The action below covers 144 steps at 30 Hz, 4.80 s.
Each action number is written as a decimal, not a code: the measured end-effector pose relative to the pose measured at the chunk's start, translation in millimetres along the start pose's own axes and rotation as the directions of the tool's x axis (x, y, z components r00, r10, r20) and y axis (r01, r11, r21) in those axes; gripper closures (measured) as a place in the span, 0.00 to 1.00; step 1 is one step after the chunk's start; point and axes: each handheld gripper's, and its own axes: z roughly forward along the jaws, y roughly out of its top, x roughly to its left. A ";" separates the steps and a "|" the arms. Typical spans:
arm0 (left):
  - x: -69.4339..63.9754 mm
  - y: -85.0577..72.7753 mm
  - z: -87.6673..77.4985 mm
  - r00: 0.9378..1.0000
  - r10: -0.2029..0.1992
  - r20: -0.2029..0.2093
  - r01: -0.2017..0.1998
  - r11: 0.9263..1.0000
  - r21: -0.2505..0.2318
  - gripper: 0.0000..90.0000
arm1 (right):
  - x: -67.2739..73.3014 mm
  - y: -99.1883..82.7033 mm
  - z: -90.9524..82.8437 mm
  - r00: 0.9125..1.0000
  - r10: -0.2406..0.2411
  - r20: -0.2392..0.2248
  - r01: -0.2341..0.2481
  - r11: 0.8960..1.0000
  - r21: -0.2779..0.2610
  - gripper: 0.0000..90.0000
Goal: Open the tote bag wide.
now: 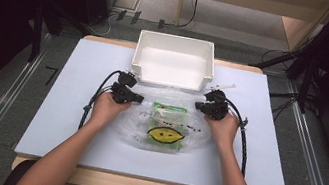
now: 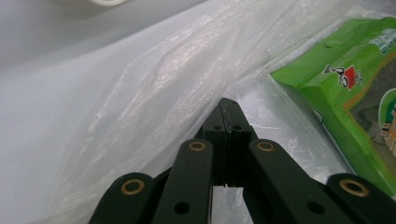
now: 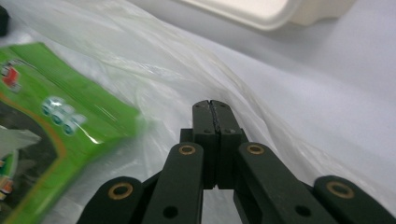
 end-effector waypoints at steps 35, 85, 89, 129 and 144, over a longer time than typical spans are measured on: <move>-36.4 -2.7 -18.9 0.992 0.053 0.114 -0.050 0.998 -0.027 1.00 | 53.2 42.3 25.8 0.986 -0.114 -0.121 0.115 0.993 0.001 1.00; -71.6 -96.1 -28.6 0.938 0.108 0.329 -0.137 0.988 0.067 1.00 | 56.5 41.6 46.3 0.997 -0.061 -0.037 0.063 0.997 0.052 1.00; -71.5 -103.6 -33.7 0.942 0.119 0.314 -0.143 0.988 0.056 1.00 | 57.0 41.6 47.1 0.998 -0.051 -0.025 0.052 0.998 0.045 1.00; -80.3 -137.0 -55.2 0.931 0.119 0.346 -0.166 0.980 0.109 1.00 | 52.2 46.2 54.8 0.999 -0.029 0.032 0.030 0.999 -0.013 1.00; -79.2 -110.1 -71.9 0.939 0.130 0.319 -0.135 0.991 -0.008 0.99 | 52.2 46.2 53.9 0.999 -0.021 0.037 0.021 1.000 -0.017 1.00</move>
